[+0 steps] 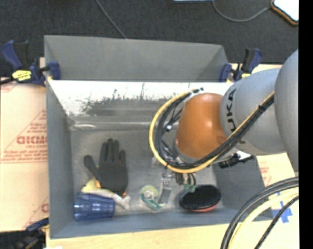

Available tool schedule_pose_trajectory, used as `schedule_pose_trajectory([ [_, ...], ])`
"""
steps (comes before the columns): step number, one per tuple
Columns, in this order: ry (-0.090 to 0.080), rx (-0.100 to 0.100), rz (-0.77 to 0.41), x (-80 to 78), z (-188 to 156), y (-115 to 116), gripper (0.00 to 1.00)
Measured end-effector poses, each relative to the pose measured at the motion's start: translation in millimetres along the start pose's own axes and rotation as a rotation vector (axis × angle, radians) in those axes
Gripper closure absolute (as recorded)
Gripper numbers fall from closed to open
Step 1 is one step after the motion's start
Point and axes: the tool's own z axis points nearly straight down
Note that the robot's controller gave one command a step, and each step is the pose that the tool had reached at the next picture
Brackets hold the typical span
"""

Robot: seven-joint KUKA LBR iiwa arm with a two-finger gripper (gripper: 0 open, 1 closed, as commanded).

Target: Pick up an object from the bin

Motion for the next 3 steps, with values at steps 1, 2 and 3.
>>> schedule_pose_trajectory([
  [1, -0.010, -0.001, 0.000, -9.9, 18.9, -2.5, 0.00],
  [2, -0.005, -0.002, -0.023, 6.0, 51.1, 53.8, 0.00],
  [3, -0.025, -0.003, 0.032, -2.8, 47.3, 65.2, 1.00],
])
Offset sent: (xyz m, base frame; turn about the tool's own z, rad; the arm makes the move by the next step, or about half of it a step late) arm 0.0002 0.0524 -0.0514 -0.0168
